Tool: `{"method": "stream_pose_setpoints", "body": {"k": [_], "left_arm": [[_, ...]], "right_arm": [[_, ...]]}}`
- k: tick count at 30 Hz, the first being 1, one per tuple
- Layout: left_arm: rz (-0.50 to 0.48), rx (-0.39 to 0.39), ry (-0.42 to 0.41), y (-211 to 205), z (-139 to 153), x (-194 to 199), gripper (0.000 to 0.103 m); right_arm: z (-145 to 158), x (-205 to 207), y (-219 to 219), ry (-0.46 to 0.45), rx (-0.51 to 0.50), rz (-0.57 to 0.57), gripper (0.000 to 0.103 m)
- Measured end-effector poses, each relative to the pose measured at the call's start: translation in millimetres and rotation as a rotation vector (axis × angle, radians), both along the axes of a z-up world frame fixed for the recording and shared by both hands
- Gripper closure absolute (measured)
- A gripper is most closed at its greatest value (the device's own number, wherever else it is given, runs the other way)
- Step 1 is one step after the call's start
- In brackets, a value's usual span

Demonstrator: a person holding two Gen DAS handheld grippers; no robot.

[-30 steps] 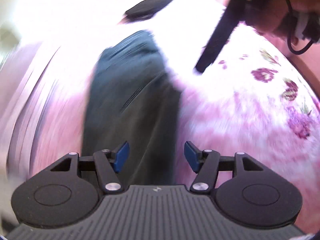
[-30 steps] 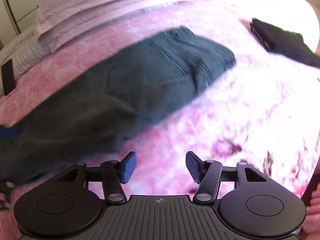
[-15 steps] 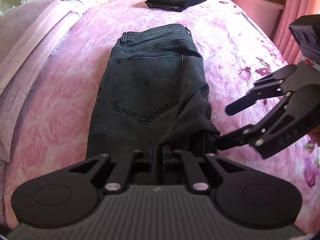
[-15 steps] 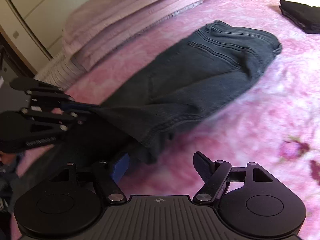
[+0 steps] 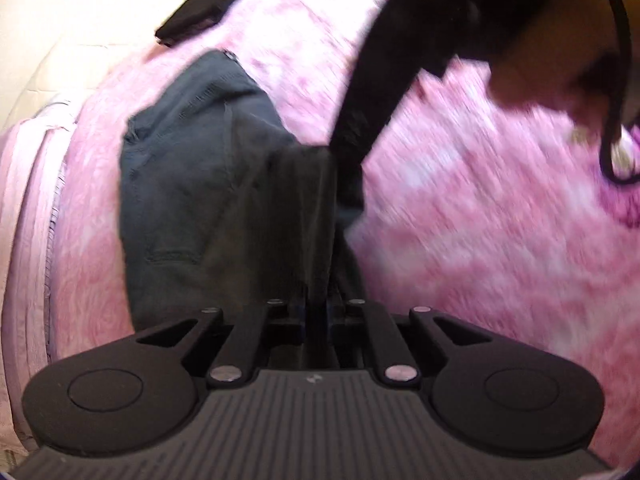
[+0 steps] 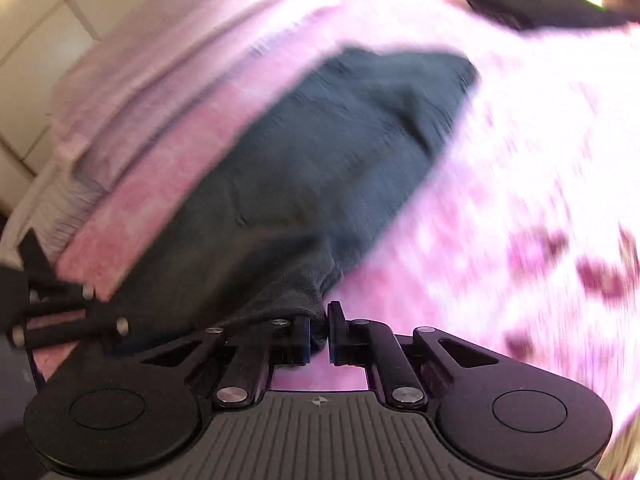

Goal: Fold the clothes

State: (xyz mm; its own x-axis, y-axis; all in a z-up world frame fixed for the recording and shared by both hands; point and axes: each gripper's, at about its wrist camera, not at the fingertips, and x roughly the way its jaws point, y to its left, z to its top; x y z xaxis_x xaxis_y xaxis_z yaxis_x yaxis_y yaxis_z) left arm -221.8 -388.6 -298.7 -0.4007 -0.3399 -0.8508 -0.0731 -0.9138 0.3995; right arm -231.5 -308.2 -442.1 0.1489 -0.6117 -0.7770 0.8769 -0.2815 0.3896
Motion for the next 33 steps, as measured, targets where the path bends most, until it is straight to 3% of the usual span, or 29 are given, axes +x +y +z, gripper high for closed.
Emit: {"method": "stream_pose_setpoints", "body": {"k": [7,10,11,13,18,22,25,28,29,31,33], "left_arm": [[0.100,0.105,0.036,-6,23,13,0.088],[0.117,0.153,0.095,-7,46,4,0.083],[0.119,0.164,0.117,-5,52,-2,0.078],[0.125,0.165,0.143,0,53,-20,0.071],[0.220,0.189,0.104,-11,19,-68,0.072],[0.274,0.217,0.067,-18,-4,-72,0.075],[0.281,0.223,0.069,-19,-8,-70,0.075],[0.276,0.225,0.080,-18,-8,-68,0.075],[0.272,0.222,0.081,-17,-8,-68,0.075],[0.266,0.217,0.083,-16,-8,-67,0.075],[0.270,0.216,0.087,-18,-11,-68,0.075]], "right_arm": [[20,-16,6,0.032,-0.009,0.149,0.093],[38,-32,7,0.102,-0.033,0.172,0.051],[44,-42,5,0.110,-0.048,0.161,0.045],[53,-66,-6,0.121,-0.065,0.139,0.044],[57,-127,-80,0.180,-0.093,0.114,0.044],[62,-140,-161,0.325,-0.179,0.287,0.044],[51,-141,-219,0.361,-0.192,0.449,0.044],[19,-143,-273,0.298,-0.064,0.556,0.045],[9,-145,-288,0.263,-0.015,0.574,0.057],[3,-147,-304,0.224,0.025,0.572,0.067],[0,-146,-318,0.222,0.029,0.575,0.070]]}}
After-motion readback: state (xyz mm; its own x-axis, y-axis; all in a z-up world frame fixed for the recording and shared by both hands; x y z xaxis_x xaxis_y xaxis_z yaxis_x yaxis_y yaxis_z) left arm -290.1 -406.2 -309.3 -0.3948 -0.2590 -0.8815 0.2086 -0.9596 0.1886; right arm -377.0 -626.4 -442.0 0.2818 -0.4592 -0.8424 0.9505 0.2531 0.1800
